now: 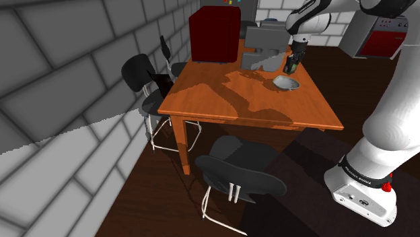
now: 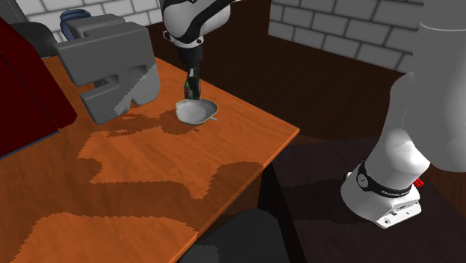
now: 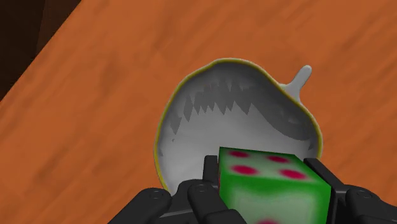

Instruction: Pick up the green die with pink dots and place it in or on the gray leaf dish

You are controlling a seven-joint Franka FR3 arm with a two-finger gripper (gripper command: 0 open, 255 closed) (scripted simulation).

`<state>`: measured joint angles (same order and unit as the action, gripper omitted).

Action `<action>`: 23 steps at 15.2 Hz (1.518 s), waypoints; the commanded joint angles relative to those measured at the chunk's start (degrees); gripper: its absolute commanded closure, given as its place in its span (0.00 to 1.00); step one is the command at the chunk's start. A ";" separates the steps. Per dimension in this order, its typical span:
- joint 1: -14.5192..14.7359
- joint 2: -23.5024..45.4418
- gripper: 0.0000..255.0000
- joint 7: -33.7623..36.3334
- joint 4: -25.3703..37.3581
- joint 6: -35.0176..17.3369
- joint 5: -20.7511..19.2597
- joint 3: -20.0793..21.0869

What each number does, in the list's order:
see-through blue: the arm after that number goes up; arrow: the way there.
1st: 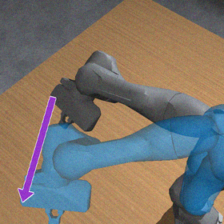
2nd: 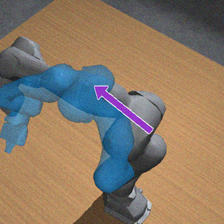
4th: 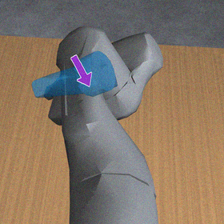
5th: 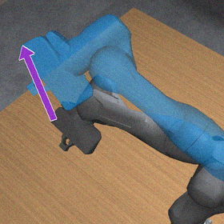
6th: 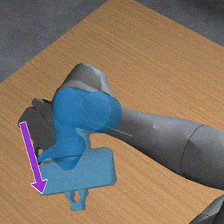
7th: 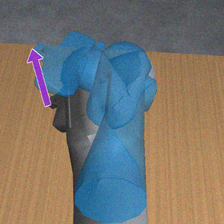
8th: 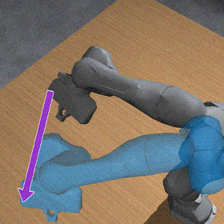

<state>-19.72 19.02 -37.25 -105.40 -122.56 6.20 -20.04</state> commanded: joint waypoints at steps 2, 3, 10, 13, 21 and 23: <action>-0.44 1.45 1.00 -0.69 -0.03 -1.38 0.61 0.15; -0.50 1.83 1.00 -0.79 -0.31 -2.02 0.78 0.23; -0.95 4.76 1.00 -1.55 -1.87 -6.36 2.08 0.86; -1.16 5.98 1.00 -1.86 -2.32 -7.96 2.61 1.15; -1.16 5.99 0.00 -1.86 -2.30 -7.96 2.61 1.15; -1.16 5.99 0.00 -1.86 -2.30 -7.96 2.61 1.15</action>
<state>-20.88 25.01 -39.11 -107.71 -130.52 8.81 -18.89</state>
